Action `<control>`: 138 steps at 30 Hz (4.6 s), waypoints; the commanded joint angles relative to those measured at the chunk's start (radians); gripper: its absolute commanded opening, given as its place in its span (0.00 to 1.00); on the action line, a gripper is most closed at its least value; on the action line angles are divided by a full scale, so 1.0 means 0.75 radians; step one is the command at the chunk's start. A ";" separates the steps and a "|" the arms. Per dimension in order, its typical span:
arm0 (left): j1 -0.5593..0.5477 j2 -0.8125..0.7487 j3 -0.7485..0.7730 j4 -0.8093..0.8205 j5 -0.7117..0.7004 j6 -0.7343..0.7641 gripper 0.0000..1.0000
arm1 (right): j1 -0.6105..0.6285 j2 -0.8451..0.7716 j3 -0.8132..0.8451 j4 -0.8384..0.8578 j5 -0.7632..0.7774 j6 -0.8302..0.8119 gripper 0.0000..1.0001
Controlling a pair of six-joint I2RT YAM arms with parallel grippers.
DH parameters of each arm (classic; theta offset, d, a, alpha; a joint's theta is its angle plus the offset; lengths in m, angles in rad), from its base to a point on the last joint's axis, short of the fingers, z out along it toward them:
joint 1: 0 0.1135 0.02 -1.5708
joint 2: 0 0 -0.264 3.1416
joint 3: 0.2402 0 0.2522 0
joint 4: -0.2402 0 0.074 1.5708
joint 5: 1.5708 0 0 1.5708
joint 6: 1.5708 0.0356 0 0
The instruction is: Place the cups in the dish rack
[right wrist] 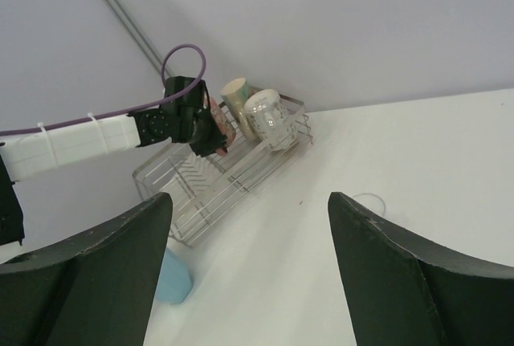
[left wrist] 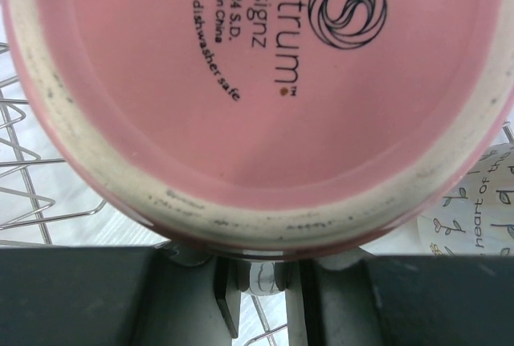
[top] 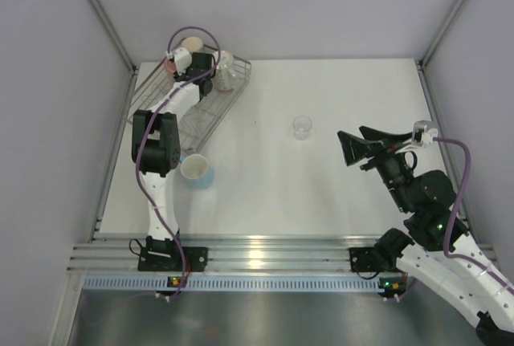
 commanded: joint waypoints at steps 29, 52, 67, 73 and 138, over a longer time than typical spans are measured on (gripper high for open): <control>0.016 -0.006 0.080 0.092 -0.072 -0.039 0.29 | 0.011 -0.068 -0.025 0.014 0.059 -0.050 0.79; -0.004 -0.090 0.078 0.092 -0.027 0.065 0.41 | 0.011 -0.082 -0.017 -0.023 0.043 -0.025 0.79; -0.110 -0.418 -0.090 0.094 -0.040 0.239 0.52 | 0.011 -0.086 0.071 -0.237 0.055 -0.027 0.80; -0.220 -0.625 -0.260 0.060 0.038 0.517 0.55 | 0.011 -0.046 0.153 -0.446 0.051 -0.029 0.80; -0.583 -1.344 -1.049 -0.238 1.024 0.051 0.00 | 0.048 0.433 0.034 -0.356 -0.360 0.122 0.80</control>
